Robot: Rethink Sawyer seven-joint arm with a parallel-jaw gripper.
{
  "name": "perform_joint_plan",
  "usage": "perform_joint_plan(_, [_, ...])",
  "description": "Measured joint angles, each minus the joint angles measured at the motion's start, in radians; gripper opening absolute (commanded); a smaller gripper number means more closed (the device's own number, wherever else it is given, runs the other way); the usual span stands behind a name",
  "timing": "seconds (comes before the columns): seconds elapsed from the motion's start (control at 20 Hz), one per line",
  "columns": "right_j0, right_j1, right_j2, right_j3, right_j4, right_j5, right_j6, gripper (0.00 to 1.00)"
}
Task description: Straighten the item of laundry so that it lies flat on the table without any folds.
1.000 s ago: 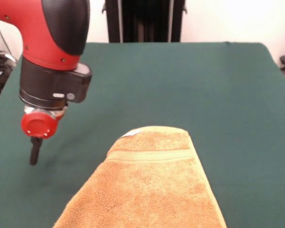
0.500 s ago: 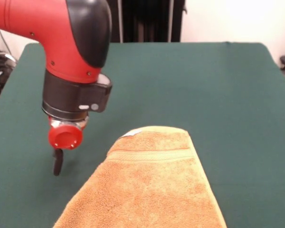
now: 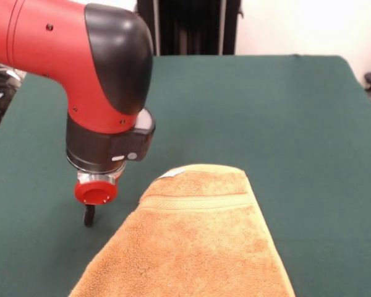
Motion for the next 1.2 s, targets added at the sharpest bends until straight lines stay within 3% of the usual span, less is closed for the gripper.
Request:
perform_joint_plan(0.5, [0.026, 0.086, -0.005, -0.184, -0.007, 0.164, 0.000, 1.00])
perform_joint_plan(1.2, [0.022, 0.095, 0.001, -0.209, 0.030, 0.246, 0.000, 1.00])
